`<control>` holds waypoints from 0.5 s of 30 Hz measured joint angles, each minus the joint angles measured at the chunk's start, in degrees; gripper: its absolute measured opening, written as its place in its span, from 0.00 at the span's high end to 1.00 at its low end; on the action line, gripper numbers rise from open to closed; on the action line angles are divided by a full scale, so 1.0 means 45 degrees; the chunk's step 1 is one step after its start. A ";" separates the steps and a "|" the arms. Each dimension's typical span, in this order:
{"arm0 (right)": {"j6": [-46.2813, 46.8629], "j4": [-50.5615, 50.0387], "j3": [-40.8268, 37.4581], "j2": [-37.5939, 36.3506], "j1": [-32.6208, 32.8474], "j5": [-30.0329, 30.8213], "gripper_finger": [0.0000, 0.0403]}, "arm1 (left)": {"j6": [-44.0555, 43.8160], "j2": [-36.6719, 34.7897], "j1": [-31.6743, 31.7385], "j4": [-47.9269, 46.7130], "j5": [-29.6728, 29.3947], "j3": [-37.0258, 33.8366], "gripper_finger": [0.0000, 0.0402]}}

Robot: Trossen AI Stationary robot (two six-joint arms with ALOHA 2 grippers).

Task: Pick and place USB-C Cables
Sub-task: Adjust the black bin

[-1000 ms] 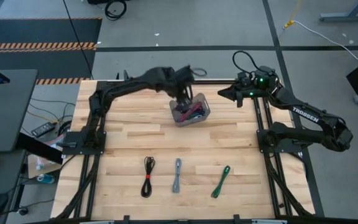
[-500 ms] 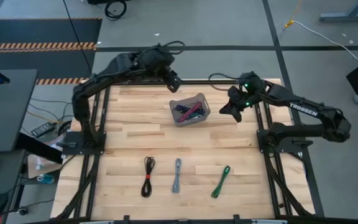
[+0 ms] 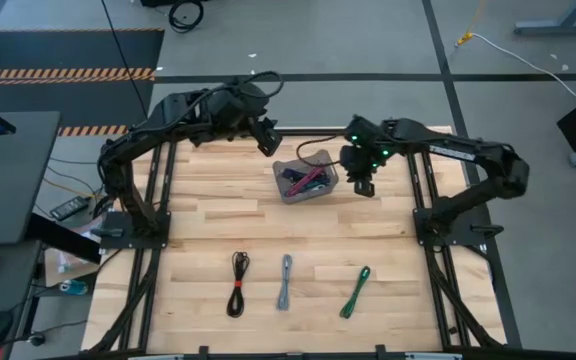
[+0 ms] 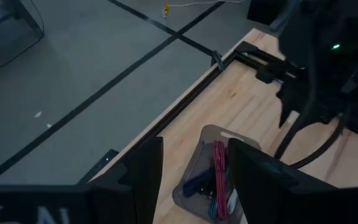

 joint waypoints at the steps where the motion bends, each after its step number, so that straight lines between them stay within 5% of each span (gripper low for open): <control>1: -0.0042 -0.0034 0.0191 0.0303 0.0070 0.0116 0.72 | -0.0002 -0.0012 -0.0027 -0.0132 -0.0020 0.0000 0.53; 8: -0.0607 0.0252 0.1142 0.2015 0.0436 0.0310 0.59 | 0.0008 -0.0153 -0.0016 -0.0880 -0.0162 -0.0005 0.53; 15: -0.1428 0.0476 0.1974 0.3632 0.0820 0.0254 0.56 | 0.0032 -0.0177 -0.0002 -0.1294 -0.0181 -0.0005 0.53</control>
